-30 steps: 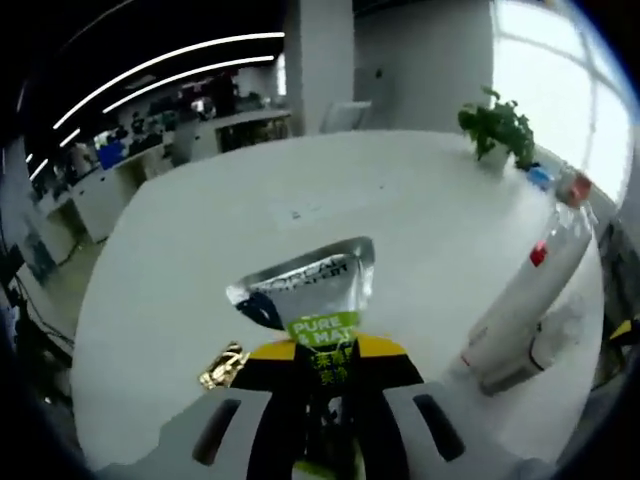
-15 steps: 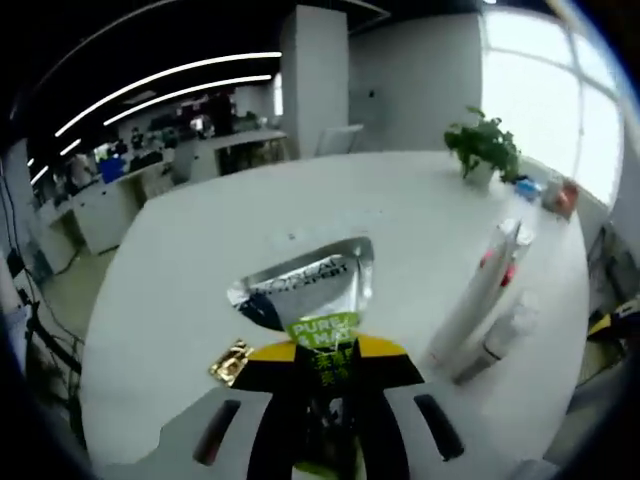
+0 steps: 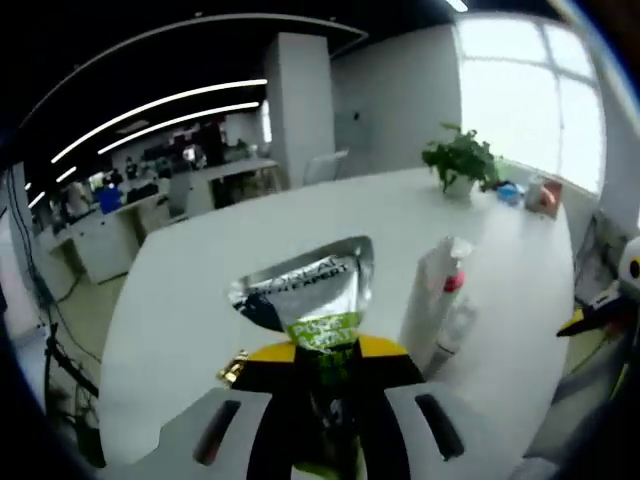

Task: Arrange the skincare products in the storage area until every visible bottle or jar stands upright without overlapping.

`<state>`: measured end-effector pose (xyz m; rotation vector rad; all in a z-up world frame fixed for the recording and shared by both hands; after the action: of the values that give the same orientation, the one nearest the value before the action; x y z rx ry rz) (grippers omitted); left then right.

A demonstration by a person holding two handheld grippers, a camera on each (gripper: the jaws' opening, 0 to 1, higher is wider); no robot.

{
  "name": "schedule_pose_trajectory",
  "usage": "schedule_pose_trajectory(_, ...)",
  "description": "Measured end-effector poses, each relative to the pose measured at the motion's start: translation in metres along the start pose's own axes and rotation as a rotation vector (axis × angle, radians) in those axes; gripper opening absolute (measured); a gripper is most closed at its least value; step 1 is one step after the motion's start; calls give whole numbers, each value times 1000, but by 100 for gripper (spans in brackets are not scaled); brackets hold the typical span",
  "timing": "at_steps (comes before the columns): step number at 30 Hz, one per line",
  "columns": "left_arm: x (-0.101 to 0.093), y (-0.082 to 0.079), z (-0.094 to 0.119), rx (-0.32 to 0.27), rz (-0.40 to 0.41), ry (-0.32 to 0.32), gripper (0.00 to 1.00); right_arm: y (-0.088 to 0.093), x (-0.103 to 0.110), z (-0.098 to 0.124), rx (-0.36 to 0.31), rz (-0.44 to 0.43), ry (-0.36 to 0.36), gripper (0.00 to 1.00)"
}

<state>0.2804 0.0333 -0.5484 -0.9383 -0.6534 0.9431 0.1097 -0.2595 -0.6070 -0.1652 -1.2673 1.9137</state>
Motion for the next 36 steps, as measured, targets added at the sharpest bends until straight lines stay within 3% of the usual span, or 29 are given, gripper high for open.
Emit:
schedule_pose_trajectory(10,-18,-4,30,-46,-25,7,15,0,8,-3,11,54,-36,95)
schedule_pose_trajectory(15,-29,-6,45,-74,-42,23,15,-3,9,-2,-7,56,-42,89)
schedule_pose_trajectory(21,-38,1,57,-78,-50,36,15,-6,11,-1,-13,52,-55,88)
schedule_pose_trajectory(26,-47,4,68,-115,-22,100,16,-11,15,-3,-19,82,-94,81)
schedule_pose_trajectory(31,-58,4,76,-124,-19,152,16,-31,24,-7,-114,41,-150,80)
schedule_pose_trajectory(32,-61,4,80,-126,-7,164,16,-44,29,-7,-177,6,-172,79)
schedule_pose_trajectory(36,-68,1,88,-143,15,206,16,-69,36,-6,-244,4,-200,77)
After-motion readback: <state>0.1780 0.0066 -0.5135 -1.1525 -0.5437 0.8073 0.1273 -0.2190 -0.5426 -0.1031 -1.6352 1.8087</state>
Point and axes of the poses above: the point that each gripper's makers call its tool centre point, and the gripper's own axes: z roughly backward along the fingers, x roughly to its left, y roughly out of its underside, the point moved 10 cm from there along z, roughly backward along the fingers, and after that the axes turned 1 degree about -z, right-handed, at the moved point
